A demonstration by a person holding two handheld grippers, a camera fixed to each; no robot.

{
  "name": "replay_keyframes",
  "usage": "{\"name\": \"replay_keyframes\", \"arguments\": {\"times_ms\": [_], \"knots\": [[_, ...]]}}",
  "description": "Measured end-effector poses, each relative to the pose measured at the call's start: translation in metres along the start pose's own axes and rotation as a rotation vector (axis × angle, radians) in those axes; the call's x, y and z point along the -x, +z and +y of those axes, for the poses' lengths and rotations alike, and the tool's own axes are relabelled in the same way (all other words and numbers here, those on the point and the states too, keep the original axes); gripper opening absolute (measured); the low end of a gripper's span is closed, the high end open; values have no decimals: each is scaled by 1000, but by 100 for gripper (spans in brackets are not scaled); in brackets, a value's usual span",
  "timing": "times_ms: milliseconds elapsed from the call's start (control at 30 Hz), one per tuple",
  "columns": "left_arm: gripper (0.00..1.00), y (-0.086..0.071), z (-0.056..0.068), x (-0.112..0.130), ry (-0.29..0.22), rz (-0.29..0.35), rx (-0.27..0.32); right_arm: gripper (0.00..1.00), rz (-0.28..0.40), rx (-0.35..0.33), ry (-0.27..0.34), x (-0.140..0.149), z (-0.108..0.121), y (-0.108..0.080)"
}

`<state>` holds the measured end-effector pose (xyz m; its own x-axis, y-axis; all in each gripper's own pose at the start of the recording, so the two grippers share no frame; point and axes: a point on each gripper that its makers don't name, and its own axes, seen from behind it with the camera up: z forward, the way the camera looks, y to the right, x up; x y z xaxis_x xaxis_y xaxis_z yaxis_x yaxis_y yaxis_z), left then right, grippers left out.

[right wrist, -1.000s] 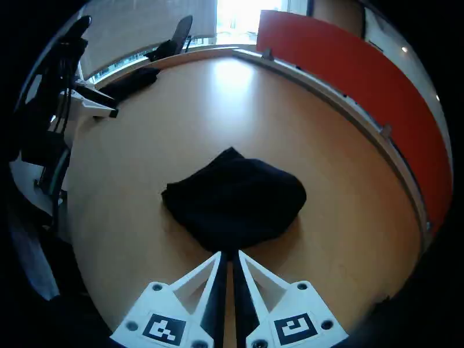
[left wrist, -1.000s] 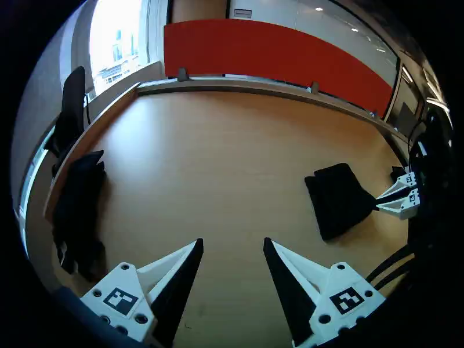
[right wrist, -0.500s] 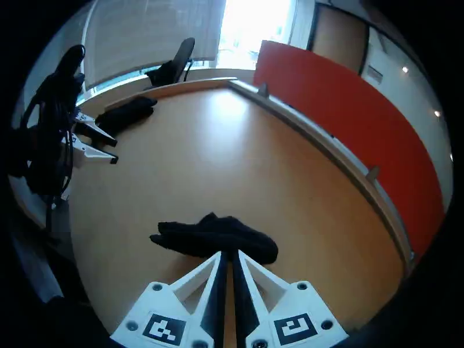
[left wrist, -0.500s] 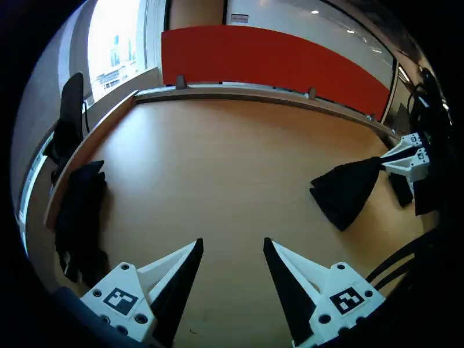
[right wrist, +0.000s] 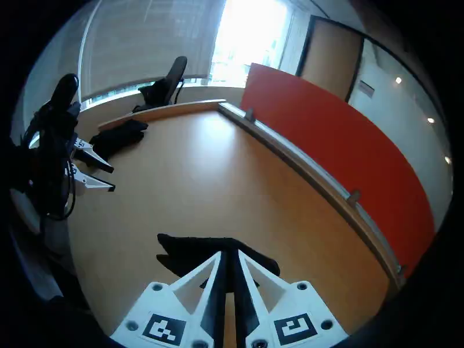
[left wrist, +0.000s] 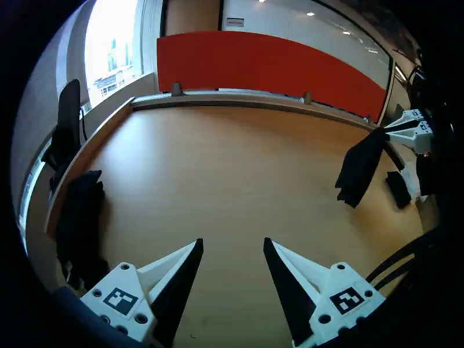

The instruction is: Fold towel

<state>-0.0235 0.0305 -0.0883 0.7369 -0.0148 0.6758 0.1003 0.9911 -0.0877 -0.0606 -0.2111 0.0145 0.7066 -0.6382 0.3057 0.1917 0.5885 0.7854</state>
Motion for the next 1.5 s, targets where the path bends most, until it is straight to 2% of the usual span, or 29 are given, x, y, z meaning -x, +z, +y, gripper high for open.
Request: {"name": "replay_keyframes", "arguments": {"times_ms": [400, 900, 1500], "knots": [[76, 3, 8, -4, 21, -4, 10, 6, -14, 31, 49, 22, 36, -16], [76, 6, 16, -7, 28, -9, 7, 6, -76, 101, 90, 70, 111, -53], [76, 7, 18, -6, 32, -21, -13, 6, -176, 194, 136, 139, 198, -100]]}}
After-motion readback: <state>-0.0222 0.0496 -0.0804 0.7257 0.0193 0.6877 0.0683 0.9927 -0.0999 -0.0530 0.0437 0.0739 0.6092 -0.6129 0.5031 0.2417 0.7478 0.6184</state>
